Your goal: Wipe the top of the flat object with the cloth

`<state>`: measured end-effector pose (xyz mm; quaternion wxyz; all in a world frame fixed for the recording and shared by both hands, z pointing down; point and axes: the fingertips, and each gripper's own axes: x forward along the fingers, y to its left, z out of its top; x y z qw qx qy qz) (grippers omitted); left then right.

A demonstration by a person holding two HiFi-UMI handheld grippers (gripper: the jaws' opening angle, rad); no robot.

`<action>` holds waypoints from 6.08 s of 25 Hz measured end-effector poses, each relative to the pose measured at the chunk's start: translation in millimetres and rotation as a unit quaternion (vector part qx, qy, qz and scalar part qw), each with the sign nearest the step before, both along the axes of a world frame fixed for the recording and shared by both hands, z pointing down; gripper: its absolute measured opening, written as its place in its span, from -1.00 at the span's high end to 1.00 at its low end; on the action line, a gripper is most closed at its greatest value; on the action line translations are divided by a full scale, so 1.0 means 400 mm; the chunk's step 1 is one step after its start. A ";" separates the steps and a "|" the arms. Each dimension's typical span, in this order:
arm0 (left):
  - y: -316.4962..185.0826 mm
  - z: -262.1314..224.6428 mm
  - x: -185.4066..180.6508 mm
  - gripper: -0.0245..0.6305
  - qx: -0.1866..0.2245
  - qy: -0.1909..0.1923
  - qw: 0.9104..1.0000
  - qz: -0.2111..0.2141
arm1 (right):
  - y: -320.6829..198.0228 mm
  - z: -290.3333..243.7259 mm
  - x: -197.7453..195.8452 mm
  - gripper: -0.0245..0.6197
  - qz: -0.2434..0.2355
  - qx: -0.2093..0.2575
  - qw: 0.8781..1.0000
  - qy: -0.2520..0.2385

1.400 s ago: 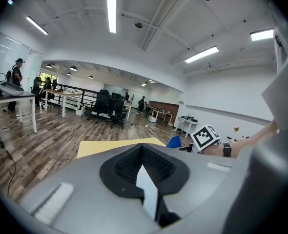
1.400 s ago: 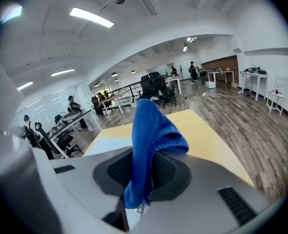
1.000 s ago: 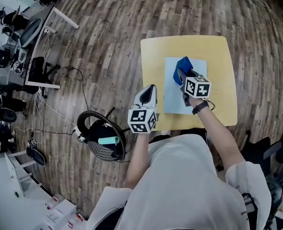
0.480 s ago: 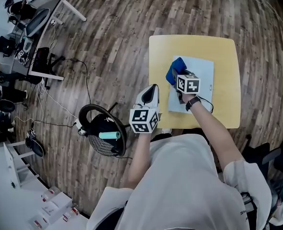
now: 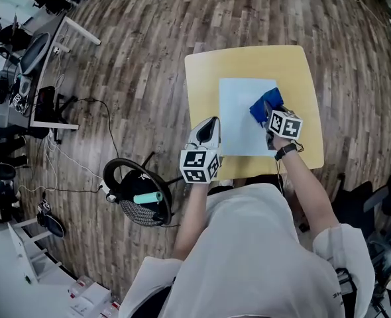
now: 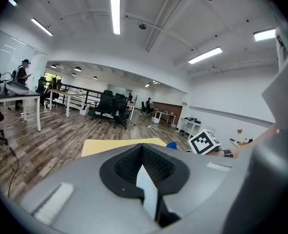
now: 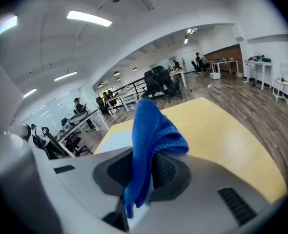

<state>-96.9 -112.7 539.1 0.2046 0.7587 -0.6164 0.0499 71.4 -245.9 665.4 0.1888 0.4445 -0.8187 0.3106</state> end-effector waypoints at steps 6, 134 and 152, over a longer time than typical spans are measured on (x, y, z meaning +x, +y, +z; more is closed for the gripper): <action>-0.022 0.000 0.043 0.90 0.003 -0.001 1.000 0.023 | -0.017 0.016 0.193 0.74 0.070 -0.004 0.997 0.009; 0.167 -0.022 -0.156 0.90 0.016 -0.015 0.998 -0.054 | 0.343 -0.014 -0.402 0.73 -0.206 0.016 0.978 0.026; 0.037 -0.046 0.051 0.90 0.039 -0.013 0.997 0.067 | 0.231 0.012 0.177 0.73 0.030 -0.002 0.997 0.070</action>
